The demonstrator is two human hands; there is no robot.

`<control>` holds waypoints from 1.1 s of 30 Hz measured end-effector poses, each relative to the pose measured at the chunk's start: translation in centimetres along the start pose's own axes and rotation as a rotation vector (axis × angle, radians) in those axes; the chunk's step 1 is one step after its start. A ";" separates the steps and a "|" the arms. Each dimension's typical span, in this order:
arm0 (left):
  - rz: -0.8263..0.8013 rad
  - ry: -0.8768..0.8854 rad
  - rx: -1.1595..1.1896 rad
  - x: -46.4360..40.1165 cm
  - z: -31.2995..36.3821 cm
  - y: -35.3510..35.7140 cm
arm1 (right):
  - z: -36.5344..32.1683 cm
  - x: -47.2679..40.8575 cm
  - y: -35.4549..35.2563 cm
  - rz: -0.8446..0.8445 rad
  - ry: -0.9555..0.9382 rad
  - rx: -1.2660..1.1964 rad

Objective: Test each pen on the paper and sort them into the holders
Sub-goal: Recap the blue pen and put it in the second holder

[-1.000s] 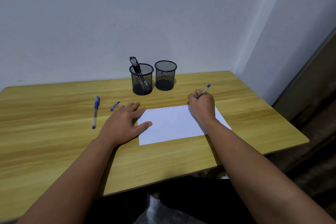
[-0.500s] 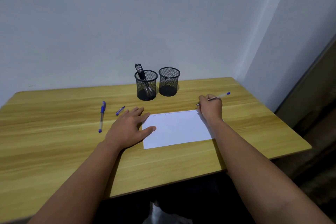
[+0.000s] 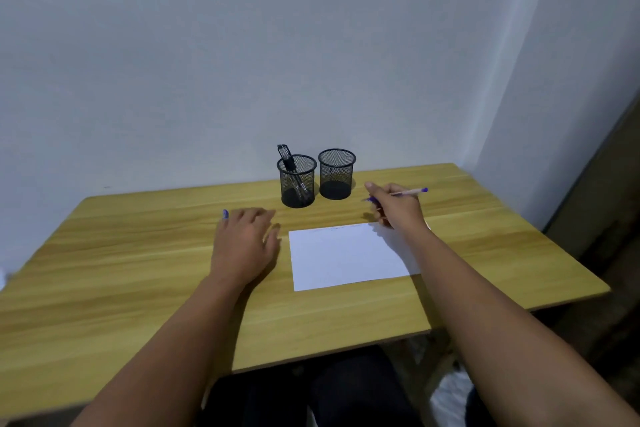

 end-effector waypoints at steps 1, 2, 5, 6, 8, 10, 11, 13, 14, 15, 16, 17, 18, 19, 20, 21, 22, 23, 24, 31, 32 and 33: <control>0.003 -0.050 -0.039 -0.3 -0.7 -0.4 | 0.0 0.2 0.4 -0.044 0.018 0.018; -0.016 -0.107 -0.076 -0.5 -1.3 -0.6 | 0.0 0.4 0.8 -0.084 0.033 0.010; -0.142 -0.240 -0.173 -0.9 -3.1 -0.7 | -0.1 0.8 2.0 -0.136 0.012 -0.043; -0.179 -0.260 -0.203 -1.0 -3.5 -0.7 | -0.1 1.0 2.3 -0.135 -0.005 -0.045; -0.227 -0.277 -0.233 -1.0 -3.9 -0.5 | 0.0 1.2 2.8 -0.137 -0.023 -0.053; -0.238 -0.281 -0.234 -1.0 -4.1 -0.2 | 0.2 1.4 3.3 -0.176 -0.024 -0.078; -0.234 -0.278 -0.231 -1.1 -4.2 -0.2 | 0.3 1.6 3.5 -0.202 -0.025 -0.089; -0.208 -0.268 -0.231 -1.2 -4.1 -0.2 | 0.5 1.8 4.0 -0.247 -0.031 -0.099; -0.191 -0.259 -0.238 -1.2 -4.1 -0.2 | 0.6 1.9 4.3 -0.263 -0.034 -0.094; -0.177 -0.250 -0.244 -1.2 -4.0 -0.2 | 0.7 2.0 4.5 -0.272 -0.036 -0.079; -0.167 -0.244 -0.247 -1.2 -3.9 -0.3 | 0.8 2.0 4.6 -0.275 -0.040 -0.057; -0.160 -0.237 -0.245 -1.1 -3.9 -0.2 | 0.9 2.1 4.7 -0.274 -0.046 -0.035; -0.148 -0.228 -0.241 -1.1 -3.9 -0.2 | 0.9 2.3 4.7 -0.273 -0.054 -0.017; -0.128 -0.217 -0.234 -1.1 -3.8 -0.3 | 0.8 2.4 4.7 -0.275 -0.063 -0.003; -0.103 -0.206 -0.215 -1.0 -3.7 -0.5 | 0.7 2.5 4.8 -0.280 -0.073 0.006; -0.074 -0.192 -0.173 -1.0 -3.4 -0.7 | 0.6 2.6 4.8 -0.286 -0.083 0.016; -0.045 -0.177 -0.114 -1.1 -3.1 -0.9 | 0.5 2.8 4.9 -0.295 -0.093 0.029; -0.012 -0.157 -0.048 -1.1 -2.7 -1.2 | 0.3 3.0 5.0 -0.305 -0.103 0.047; 0.018 -0.135 0.015 -1.1 -2.3 -1.5 | 0.1 3.2 5.1 -0.317 -0.112 0.064; 0.061 -0.010 0.211 -2.7 0.0 -3.1 | -1.7 4.3 5.3 -0.368 -0.167 0.059; 0.065 -0.001 0.220 -2.8 0.5 -3.3 | -1.9 4.4 5.3 -0.370 -0.173 0.056; 0.066 0.005 0.233 -2.8 0.9 -3.5 | -2.1 4.5 5.2 -0.372 -0.178 0.055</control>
Point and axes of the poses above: each hand's wrist, its own x-axis away from the middle knuckle, its own y-axis out of the palm, z = x × y, the point moved 6 cm from there along -x, towards the middle knuckle, and after that the axes turned 13 degrees about x, right-handed, at the moved point
